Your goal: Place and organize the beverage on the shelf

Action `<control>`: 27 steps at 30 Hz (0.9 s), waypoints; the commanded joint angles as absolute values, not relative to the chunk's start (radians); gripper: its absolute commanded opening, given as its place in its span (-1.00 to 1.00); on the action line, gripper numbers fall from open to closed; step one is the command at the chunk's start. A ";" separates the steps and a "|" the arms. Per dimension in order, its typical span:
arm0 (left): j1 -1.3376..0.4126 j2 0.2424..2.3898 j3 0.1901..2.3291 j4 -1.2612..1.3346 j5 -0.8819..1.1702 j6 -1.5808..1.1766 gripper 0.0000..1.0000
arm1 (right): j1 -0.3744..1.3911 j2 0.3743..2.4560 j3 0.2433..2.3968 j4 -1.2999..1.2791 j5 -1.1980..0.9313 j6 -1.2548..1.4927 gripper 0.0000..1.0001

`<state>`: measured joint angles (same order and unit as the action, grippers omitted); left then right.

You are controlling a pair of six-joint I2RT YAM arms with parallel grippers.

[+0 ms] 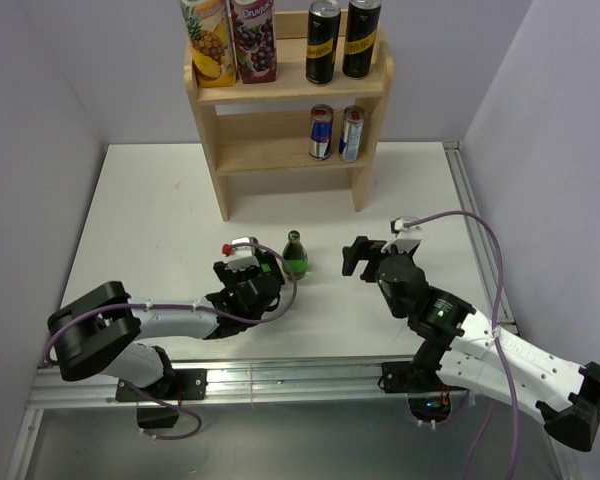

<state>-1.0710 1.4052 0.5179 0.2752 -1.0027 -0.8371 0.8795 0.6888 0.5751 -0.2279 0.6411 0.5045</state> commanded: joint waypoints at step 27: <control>-0.954 1.750 0.612 0.606 -1.062 -0.595 0.79 | 0.887 0.684 0.537 -0.219 0.641 0.525 1.00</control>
